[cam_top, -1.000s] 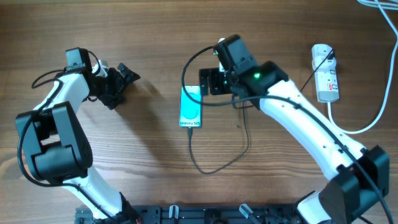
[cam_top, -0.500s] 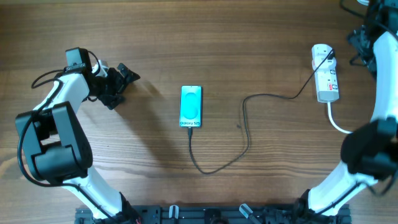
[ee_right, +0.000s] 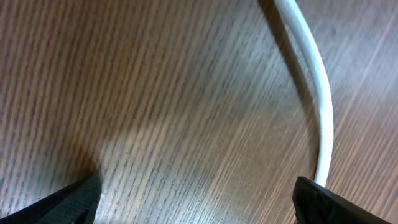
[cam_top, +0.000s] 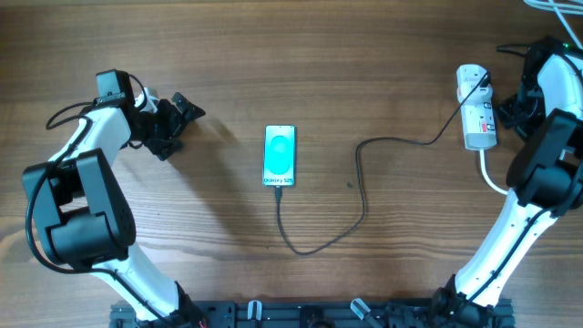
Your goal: Plug charger to phone and switch on socket
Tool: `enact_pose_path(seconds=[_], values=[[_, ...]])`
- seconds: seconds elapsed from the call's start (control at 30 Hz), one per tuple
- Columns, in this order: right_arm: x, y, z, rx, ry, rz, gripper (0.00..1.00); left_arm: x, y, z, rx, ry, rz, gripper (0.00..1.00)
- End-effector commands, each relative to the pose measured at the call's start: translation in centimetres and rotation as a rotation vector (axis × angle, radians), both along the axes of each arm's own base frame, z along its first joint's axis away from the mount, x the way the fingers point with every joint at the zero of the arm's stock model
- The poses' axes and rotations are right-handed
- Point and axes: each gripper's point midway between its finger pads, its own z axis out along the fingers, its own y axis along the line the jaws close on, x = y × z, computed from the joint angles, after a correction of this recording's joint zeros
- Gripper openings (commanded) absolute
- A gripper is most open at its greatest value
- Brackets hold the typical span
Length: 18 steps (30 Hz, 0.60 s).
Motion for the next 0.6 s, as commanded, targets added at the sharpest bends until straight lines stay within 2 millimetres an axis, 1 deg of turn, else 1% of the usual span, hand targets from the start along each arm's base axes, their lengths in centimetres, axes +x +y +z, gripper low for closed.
enact_pose_path(seconds=[0.0, 0.07, 0.1, 0.13, 0.17, 0.2, 0.23, 0.3, 0.33, 0.4, 0.43, 0.57], values=[[1.5, 0.8, -0.8, 0.157, -0.066, 0.075, 1.00, -1.4, 1.0, -2.3, 0.047, 0.074, 0.022, 1.00], [2.4, -0.2, 1.1, 0.151, -0.137, 0.093, 0.99, -1.4, 1.0, -2.3, 0.047, 0.074, 0.022, 1.00], [2.3, -1.3, 2.0, 0.118, -0.154, 0.098, 1.00, -1.4, 1.0, -2.3, 0.047, 0.074, 0.022, 1.00], [2.4, -2.3, 2.6, 0.104, -0.178, 0.102, 1.00, -1.4, 1.0, -2.3, 0.047, 0.074, 0.022, 1.00], [2.6, -2.6, 2.6, 0.117, -0.188, 0.140, 1.00, -1.4, 1.0, -2.3, 0.047, 0.074, 0.022, 1.00], [2.6, -2.6, 2.5, 0.139, -0.192, 0.172, 1.00, -1.4, 1.0, -2.3, 0.047, 0.074, 0.022, 1.00], [3.2, -1.9, 2.3, 0.203, -0.232, 0.224, 1.00, -1.4, 1.0, -2.3, 0.047, 0.074, 0.022, 1.00], [5.3, 0.1, 2.3, 0.329, -0.339, 0.356, 1.00, -1.4, 1.0, -2.3, 0.047, 0.074, 0.022, 1.00], [5.9, 0.9, 2.5, 0.371, -0.375, 0.403, 1.00, -1.4, 1.0, -2.3, 0.047, 0.074, 0.022, 1.00], [6.6, 2.1, 2.7, 0.429, -0.416, 0.488, 1.00, -1.4, 1.0, -2.3, 0.047, 0.074, 0.022, 1.00], [6.7, 2.3, 2.8, 0.438, -0.425, 0.506, 1.00, -1.4, 1.0, -2.3, 0.047, 0.074, 0.022, 1.00], [7.0, 2.1, 2.8, 0.427, -0.435, 0.507, 1.00, -1.4, 1.0, -2.3, 0.047, 0.074, 0.022, 1.00]])
